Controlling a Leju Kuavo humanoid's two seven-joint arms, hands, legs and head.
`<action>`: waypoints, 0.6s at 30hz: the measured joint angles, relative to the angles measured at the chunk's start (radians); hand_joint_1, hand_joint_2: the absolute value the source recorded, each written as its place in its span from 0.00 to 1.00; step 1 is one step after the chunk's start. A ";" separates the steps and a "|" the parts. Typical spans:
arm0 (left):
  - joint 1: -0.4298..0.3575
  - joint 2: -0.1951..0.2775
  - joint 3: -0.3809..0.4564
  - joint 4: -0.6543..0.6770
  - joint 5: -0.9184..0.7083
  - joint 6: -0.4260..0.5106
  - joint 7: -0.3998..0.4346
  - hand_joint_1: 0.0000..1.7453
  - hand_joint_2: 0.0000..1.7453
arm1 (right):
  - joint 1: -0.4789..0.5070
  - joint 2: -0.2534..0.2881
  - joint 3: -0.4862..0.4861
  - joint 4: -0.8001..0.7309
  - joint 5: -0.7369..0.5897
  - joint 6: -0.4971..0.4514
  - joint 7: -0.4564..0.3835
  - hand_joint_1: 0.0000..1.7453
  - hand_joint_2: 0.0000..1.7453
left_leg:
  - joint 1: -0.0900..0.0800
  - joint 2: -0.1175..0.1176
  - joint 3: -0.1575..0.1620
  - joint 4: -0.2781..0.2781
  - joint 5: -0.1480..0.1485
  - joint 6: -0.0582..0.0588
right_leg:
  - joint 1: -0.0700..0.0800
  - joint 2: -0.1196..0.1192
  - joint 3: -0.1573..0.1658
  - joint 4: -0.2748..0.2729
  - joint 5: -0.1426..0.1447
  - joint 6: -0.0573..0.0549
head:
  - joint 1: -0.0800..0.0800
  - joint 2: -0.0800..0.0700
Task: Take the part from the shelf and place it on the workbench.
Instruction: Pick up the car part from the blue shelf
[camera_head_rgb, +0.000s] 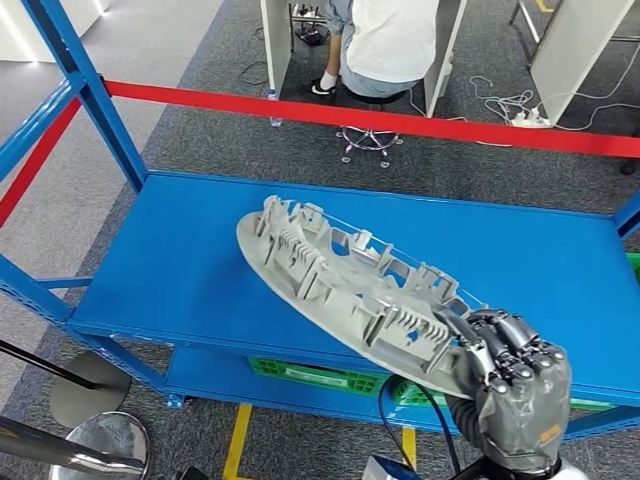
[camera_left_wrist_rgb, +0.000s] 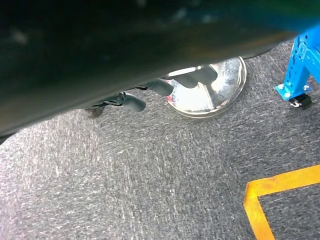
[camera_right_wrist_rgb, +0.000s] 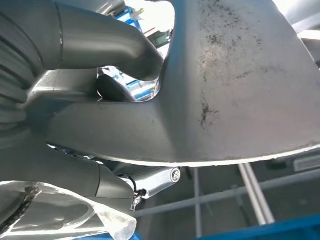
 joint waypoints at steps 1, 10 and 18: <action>0.000 0.000 -0.005 0.000 0.005 0.000 0.003 0.00 0.00 | 0.000 0.008 -0.003 -0.003 0.000 0.000 0.000 1.00 1.00 | 0.000 0.000 0.000 0.000 0.000 0.000 | 0.000 0.000 0.000 0.000 0.000 0.000 | 0.000 0.000; 0.009 0.003 -0.040 0.000 0.020 0.000 0.015 0.00 0.00 | -0.007 0.061 -0.019 -0.029 0.000 -0.059 -0.020 1.00 1.00 | 0.000 0.000 0.000 0.000 0.000 0.000 | 0.000 0.000 0.000 0.000 0.000 0.000 | 0.000 0.000; 0.010 0.003 -0.048 0.000 0.020 0.000 0.015 0.00 0.25 | -0.010 0.084 -0.030 -0.051 0.000 -0.072 -0.029 1.00 1.00 | 0.000 0.000 0.000 0.000 0.000 0.000 | 0.000 0.000 0.000 0.000 0.000 0.000 | 0.000 0.000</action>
